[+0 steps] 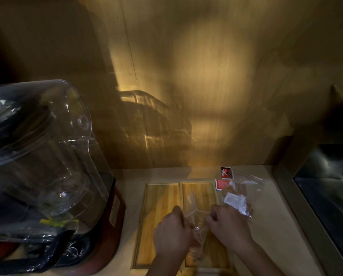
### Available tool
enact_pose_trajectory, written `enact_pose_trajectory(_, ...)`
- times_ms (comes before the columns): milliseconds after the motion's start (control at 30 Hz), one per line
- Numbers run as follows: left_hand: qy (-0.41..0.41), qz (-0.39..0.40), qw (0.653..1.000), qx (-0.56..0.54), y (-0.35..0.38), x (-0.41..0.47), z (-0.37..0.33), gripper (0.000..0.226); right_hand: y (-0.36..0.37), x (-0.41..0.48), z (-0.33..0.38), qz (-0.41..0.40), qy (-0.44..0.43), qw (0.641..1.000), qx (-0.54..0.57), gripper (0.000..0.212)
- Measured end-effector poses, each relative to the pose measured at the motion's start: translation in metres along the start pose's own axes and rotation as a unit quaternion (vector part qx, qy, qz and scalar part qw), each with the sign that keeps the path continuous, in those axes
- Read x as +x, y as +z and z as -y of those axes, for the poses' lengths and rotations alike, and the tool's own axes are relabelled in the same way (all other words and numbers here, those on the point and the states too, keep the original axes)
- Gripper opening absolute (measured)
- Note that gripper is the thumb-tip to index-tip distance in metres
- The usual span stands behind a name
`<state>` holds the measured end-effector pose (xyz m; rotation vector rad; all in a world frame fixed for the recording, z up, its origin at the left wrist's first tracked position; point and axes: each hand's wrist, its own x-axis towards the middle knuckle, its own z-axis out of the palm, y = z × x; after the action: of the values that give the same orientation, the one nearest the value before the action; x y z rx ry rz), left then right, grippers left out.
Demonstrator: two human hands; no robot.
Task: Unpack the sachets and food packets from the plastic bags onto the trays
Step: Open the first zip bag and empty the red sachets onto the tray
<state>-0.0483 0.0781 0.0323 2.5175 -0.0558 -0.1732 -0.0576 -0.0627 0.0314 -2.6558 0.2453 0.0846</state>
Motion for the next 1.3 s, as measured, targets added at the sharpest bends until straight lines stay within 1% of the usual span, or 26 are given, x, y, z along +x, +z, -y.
enact_pose_trajectory(33,0.002,0.006,0.999,-0.031,0.000,0.001,0.001,0.010,0.001,0.000,-0.001,0.022,-0.007,1.000,0.016,0.024)
enact_pose_trajectory(67,0.008,0.025,0.997,-0.068,0.002,0.003,0.002,0.019,0.002,0.000,0.000,0.042,-0.023,0.998,0.035,0.010)
enact_pose_trajectory(100,0.015,0.051,0.994,-0.100,0.003,0.005,0.003,0.027,0.003,0.000,0.002,0.063,-0.033,0.996,0.055,0.008)
enact_pose_trajectory(133,0.025,0.071,0.991,-0.114,0.004,0.005,0.002,0.031,0.005,0.000,0.003,0.076,-0.049,0.993,0.076,0.019)
enact_pose_trajectory(167,0.036,0.078,0.990,-0.109,0.005,0.006,0.001,0.030,0.006,0.000,0.005,0.076,-0.063,0.991,0.092,0.021)
enact_pose_trajectory(233,0.055,0.063,0.993,-0.085,0.007,0.007,0.003,0.024,0.006,0.001,0.007,0.055,-0.086,0.991,0.086,0.012)
enact_pose_trajectory(333,0.073,0.030,0.996,-0.033,0.004,0.010,0.006,0.014,0.005,0.004,0.007,0.031,-0.102,0.993,0.059,0.017)
enact_pose_trajectory(367,0.077,0.019,0.997,-0.024,0.002,0.010,0.005,0.013,0.004,0.005,0.007,0.019,-0.099,0.994,0.046,0.019)
enact_pose_trajectory(433,0.066,-0.011,0.998,0.003,-0.004,0.010,0.003,0.020,0.000,0.006,0.007,-0.017,-0.079,0.996,0.023,0.022)
enact_pose_trajectory(533,0.031,-0.050,0.997,0.042,-0.013,0.014,0.001,0.023,-0.007,0.009,0.005,-0.064,-0.005,0.998,0.004,0.023)
enact_pose_trajectory(600,0.021,-0.060,0.997,0.037,-0.017,0.016,0.002,0.019,-0.009,0.010,0.006,-0.068,0.022,0.997,-0.007,0.032)
enact_pose_trajectory(667,0.019,-0.061,0.997,0.037,-0.019,0.015,-0.001,0.016,-0.007,0.011,0.007,-0.063,0.022,0.998,0.004,0.041)
enact_pose_trajectory(733,0.015,-0.060,0.997,0.035,-0.024,0.011,-0.006,0.016,-0.005,0.013,0.010,-0.059,0.026,0.998,0.029,0.043)
enact_pose_trajectory(800,0.019,-0.029,0.999,0.020,-0.031,0.005,-0.010,0.025,-0.006,0.014,0.013,-0.059,0.050,0.995,0.058,0.043)
enact_pose_trajectory(900,0.047,0.104,0.993,-0.010,-0.043,-0.005,-0.020,0.037,-0.008,0.017,0.014,-0.077,0.101,0.987,0.099,0.044)
enact_pose_trajectory(967,0.065,0.180,0.981,0.044,-0.042,-0.011,-0.028,0.046,-0.009,0.018,0.014,-0.090,0.120,0.983,0.103,0.044)
enact_pose_trajectory(1000,0.073,0.199,0.974,0.084,-0.039,-0.014,-0.030,0.048,-0.009,0.018,0.014,-0.089,0.128,0.983,0.100,0.043)
enact_pose_trajectory(1033,0.084,0.209,0.966,0.123,-0.034,-0.015,-0.030,0.048,-0.010,0.018,0.014,-0.089,0.130,0.983,0.098,0.042)
enact_pose_trajectory(1100,0.110,0.198,0.957,0.181,-0.027,-0.016,-0.027,0.040,-0.011,0.019,0.013,-0.079,0.133,0.984,0.090,0.037)
enact_pose_trajectory(1167,0.127,0.176,0.957,0.193,-0.022,-0.014,-0.019,0.032,-0.014,0.019,0.012,-0.054,0.131,0.989,0.051,0.024)
enact_pose_trajectory(1200,0.133,0.166,0.958,0.192,-0.021,-0.013,-0.015,0.030,-0.015,0.019,0.010,-0.043,0.128,0.990,0.044,0.015)
enact_pose_trajectory(1233,0.140,0.155,0.959,0.191,-0.022,-0.013,-0.011,0.029,-0.017,0.019,0.007,-0.024,0.126,0.990,0.059,0.012)
enact_pose_trajectory(1300,0.161,0.145,0.956,0.200,-0.026,-0.012,-0.006,0.031,-0.017,0.022,-0.001,0.010,0.105,0.987,0.120,0.035)
